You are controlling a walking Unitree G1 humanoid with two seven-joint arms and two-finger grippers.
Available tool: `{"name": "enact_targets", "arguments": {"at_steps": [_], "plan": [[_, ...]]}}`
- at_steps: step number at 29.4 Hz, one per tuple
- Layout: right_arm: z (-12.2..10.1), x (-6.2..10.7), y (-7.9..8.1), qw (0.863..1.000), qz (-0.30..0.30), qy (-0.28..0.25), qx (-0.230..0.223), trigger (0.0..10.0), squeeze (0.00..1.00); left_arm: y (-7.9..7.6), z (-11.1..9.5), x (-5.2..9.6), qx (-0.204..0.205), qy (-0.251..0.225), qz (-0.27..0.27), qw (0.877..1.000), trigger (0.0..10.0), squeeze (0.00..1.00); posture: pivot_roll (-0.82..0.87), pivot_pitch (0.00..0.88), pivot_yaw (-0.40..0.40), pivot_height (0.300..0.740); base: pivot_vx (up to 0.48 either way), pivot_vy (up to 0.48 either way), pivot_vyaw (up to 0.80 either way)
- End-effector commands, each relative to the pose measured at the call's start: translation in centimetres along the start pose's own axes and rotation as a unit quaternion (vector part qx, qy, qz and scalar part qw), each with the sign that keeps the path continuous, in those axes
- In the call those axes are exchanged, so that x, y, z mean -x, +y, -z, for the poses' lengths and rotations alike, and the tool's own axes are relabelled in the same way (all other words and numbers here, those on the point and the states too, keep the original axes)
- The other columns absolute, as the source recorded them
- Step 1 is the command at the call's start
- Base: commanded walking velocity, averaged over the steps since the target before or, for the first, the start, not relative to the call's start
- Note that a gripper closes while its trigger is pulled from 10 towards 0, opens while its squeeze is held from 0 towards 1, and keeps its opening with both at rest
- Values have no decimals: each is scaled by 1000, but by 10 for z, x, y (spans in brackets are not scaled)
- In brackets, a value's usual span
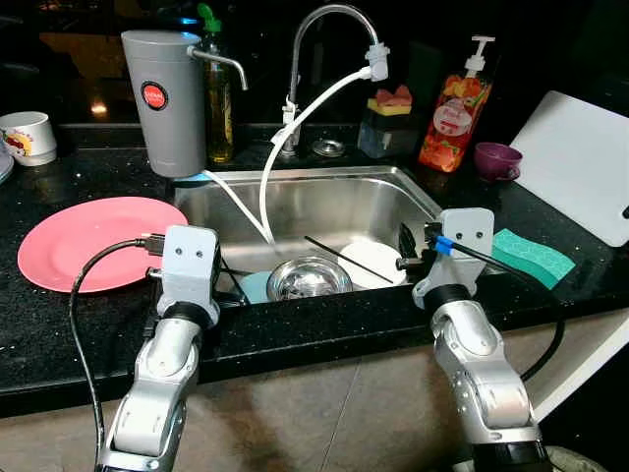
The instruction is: Kitchen organization
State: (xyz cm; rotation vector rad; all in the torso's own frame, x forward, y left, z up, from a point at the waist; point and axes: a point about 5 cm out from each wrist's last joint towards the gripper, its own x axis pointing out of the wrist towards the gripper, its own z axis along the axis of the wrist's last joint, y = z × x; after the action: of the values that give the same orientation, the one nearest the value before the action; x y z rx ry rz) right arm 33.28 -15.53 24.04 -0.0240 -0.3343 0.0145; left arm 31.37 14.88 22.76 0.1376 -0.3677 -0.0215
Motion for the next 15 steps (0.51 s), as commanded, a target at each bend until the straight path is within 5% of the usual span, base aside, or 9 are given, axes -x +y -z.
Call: {"name": "enact_targets", "arguments": {"at_steps": [1, 15], "plan": [[1, 1, -4, 1000, 11, -4, 1, 10000, 0, -2, 4, 2, -2, 4, 8, 1000, 10000, 0, 154, 101, -81, 740, 0, 0, 0], [2, 2, -3, 1000, 9, -2, 2, 10000, 0, -2, 2, 5, -11, -1, 13, 1000, 10000, 0, 149, 103, -80, 740, 0, 0, 0]]}}
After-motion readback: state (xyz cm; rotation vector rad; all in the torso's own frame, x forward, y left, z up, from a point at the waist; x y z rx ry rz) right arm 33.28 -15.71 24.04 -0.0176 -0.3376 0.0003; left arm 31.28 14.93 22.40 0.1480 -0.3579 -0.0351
